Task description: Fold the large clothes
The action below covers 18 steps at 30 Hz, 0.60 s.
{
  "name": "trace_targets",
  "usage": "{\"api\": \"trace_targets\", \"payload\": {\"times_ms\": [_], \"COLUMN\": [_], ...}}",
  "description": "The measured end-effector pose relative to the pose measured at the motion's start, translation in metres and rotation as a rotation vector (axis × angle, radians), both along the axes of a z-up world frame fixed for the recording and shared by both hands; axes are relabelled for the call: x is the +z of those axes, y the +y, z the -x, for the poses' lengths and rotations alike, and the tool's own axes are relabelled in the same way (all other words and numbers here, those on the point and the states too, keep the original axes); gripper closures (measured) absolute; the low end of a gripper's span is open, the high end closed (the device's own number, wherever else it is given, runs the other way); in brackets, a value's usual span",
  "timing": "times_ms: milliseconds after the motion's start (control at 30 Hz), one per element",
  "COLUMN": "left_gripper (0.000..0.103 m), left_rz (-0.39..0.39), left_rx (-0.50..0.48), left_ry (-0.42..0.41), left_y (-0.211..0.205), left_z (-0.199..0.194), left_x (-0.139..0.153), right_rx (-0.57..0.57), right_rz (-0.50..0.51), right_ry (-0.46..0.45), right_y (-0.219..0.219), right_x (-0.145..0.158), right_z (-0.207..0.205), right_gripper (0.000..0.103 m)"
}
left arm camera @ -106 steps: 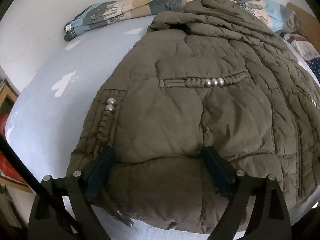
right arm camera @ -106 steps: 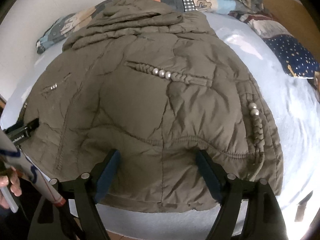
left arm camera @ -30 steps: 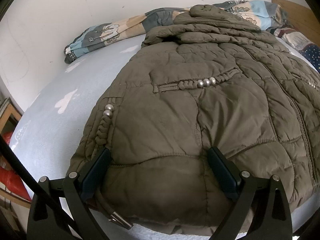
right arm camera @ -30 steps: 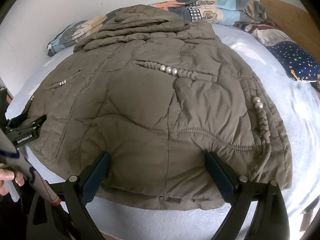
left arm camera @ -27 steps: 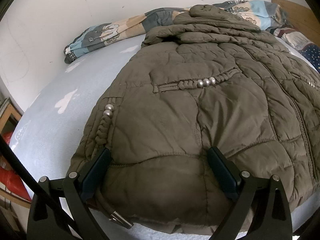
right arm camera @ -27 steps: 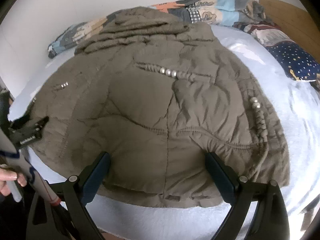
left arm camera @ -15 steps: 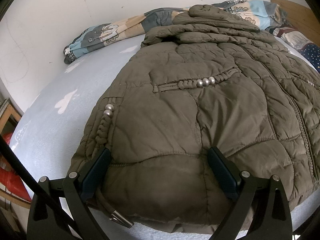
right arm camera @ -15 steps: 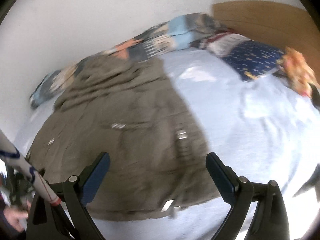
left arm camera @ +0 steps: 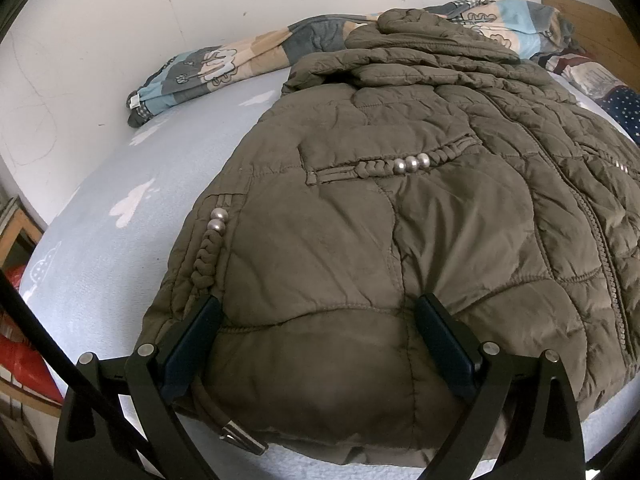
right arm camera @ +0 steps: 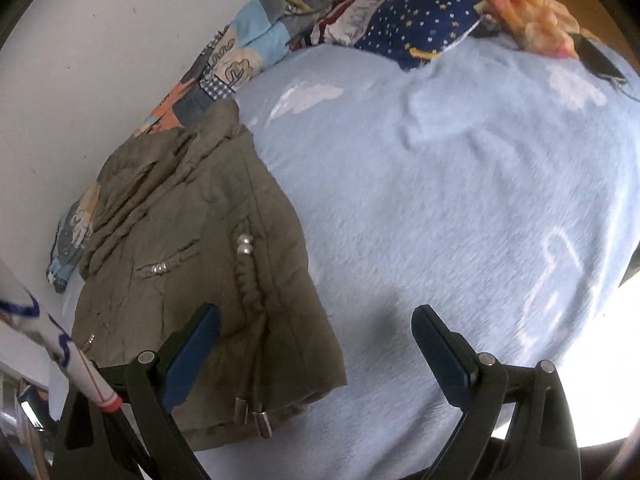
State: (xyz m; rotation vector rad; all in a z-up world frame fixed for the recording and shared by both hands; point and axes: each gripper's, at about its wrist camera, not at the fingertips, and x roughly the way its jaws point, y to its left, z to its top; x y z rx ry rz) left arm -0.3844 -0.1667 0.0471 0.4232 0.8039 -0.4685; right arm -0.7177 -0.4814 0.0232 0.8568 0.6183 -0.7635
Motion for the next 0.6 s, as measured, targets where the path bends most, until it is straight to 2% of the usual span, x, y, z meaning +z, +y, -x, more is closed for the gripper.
{"api": "trace_targets", "payload": {"times_ms": [200,333,467,600], "left_gripper": [0.005,0.006,0.006,0.006], "left_rz": [-0.003,-0.022,0.136,0.277], "left_rx": [-0.002,-0.024,0.017,0.15], "left_ry": [0.002,0.056,0.087,0.143], "left_y": [0.0,0.003,0.039,0.087], "left_z": [0.001,0.0,-0.003,-0.024], "left_x": [0.001,0.012,0.049,0.065], "right_rx": [0.021,0.014,-0.005,-0.025], "right_rz": [-0.012,-0.016,-0.026,-0.033], "right_ry": [0.01,0.008,-0.004,-0.025], "right_y": [0.004,0.003,0.001,-0.002], "right_x": [-0.006,-0.007,-0.008,-0.007], "right_z": [-0.004,-0.002,0.003,0.01], "right_gripper": [0.004,0.004,0.004,0.004]}}
